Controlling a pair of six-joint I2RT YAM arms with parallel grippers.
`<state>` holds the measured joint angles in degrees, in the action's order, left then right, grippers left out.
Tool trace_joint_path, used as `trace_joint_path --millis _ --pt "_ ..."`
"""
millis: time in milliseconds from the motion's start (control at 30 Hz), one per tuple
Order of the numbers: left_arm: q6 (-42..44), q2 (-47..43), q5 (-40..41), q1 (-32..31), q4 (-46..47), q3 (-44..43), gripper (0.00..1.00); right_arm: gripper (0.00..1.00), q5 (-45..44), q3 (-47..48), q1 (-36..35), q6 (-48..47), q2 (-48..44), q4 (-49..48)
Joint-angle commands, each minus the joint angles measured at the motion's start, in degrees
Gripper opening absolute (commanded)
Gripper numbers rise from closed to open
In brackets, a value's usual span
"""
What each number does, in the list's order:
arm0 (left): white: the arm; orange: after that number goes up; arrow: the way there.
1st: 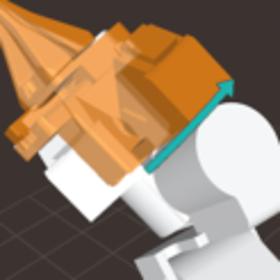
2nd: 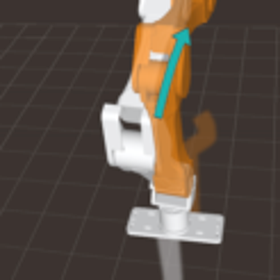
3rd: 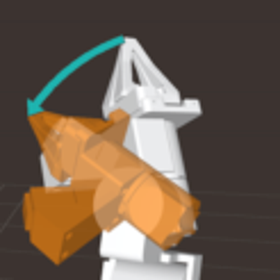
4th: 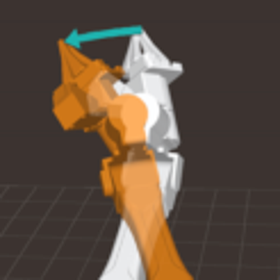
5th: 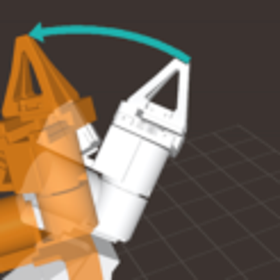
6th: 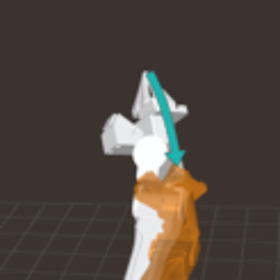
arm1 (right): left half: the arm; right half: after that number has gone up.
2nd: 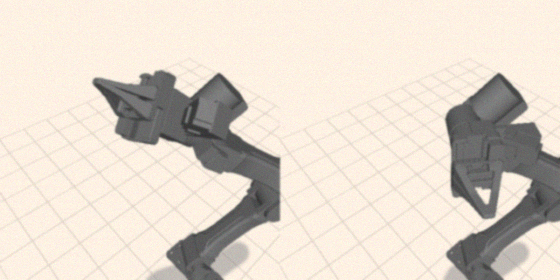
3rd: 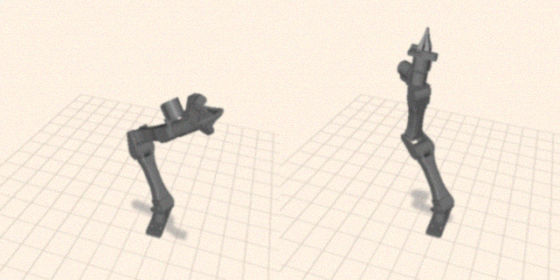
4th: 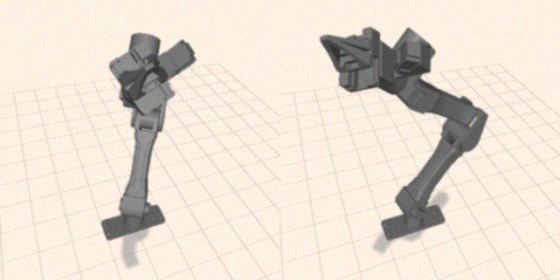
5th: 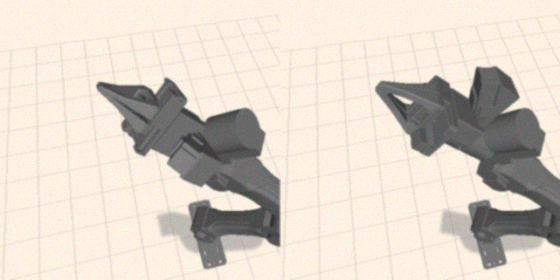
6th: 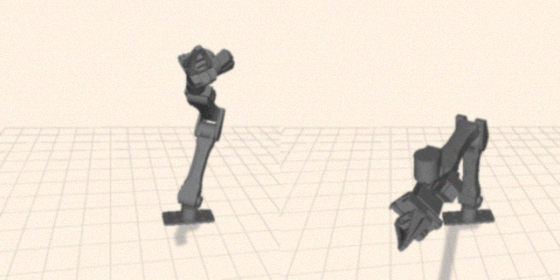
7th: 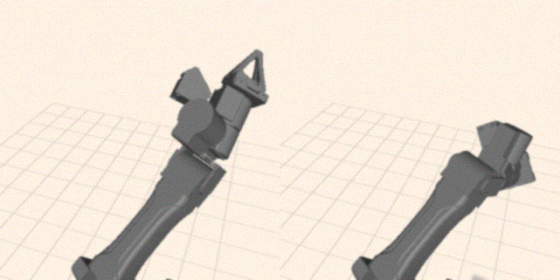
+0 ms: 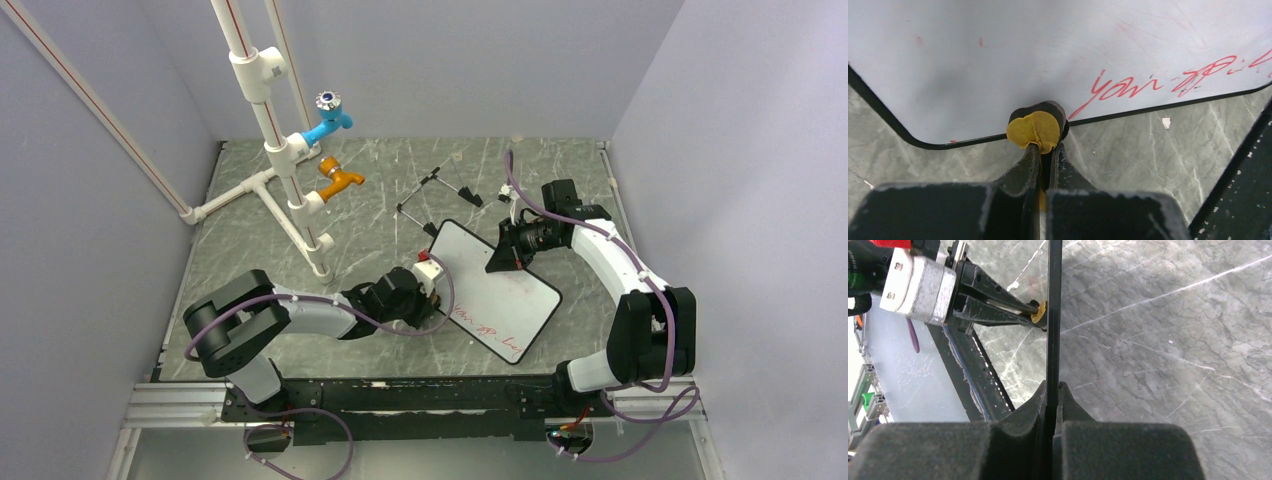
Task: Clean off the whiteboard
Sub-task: Erase the center of the board with the whiteboard.
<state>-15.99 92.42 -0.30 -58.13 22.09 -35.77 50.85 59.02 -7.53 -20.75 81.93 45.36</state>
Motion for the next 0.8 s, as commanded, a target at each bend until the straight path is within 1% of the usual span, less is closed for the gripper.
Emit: trace_joint_path --millis 0,133,233,300,367,467,600,667,767 --pt "-2.39 0.16 -5.71 -1.96 0.1 -0.36 0.0 0.0 -0.05 -0.25 -1.96 -5.81 -0.35 -3.58" --pt "-4.33 -3.52 1.64 2.24 -1.96 3.02 0.0 0.0 0.12 -0.26 -1.9 -5.85 -0.45 -3.53" --pt "-3.88 -5.29 7.5 5.91 -4.3 4.32 0.0 0.0 0.13 -0.31 -1.96 -5.81 -0.5 -3.61" --pt "-2.91 -5.68 8.97 8.0 -5.04 4.48 0.0 0.0 0.06 -0.3 -1.97 -5.78 -0.52 -3.6" --pt "-1.96 -5.76 8.65 9.71 -5.43 4.04 0.0 0.0 0.01 -0.39 -1.94 -5.77 -0.46 -3.62" --pt "-0.06 -5.5 6.04 10.17 -5.59 2.78 0.0 0.0 -0.05 -0.32 -1.96 -5.71 -0.47 -3.62" --pt "2.39 -5.09 -2.43 9.9 -1.75 2.65 0.0 0.0 -0.05 -0.27 -2.03 -5.73 -0.37 -3.62" --pt "3.13 -4.63 -6.21 8.82 0.45 3.1 0.0 0.0 0.02 -0.23 -1.99 -5.83 -0.34 -3.6" --pt "3.64 -2.96 -9.49 5.82 2.09 2.64 0.0 0.0 0.04 -0.25 -1.97 -5.88 -0.29 -3.66"
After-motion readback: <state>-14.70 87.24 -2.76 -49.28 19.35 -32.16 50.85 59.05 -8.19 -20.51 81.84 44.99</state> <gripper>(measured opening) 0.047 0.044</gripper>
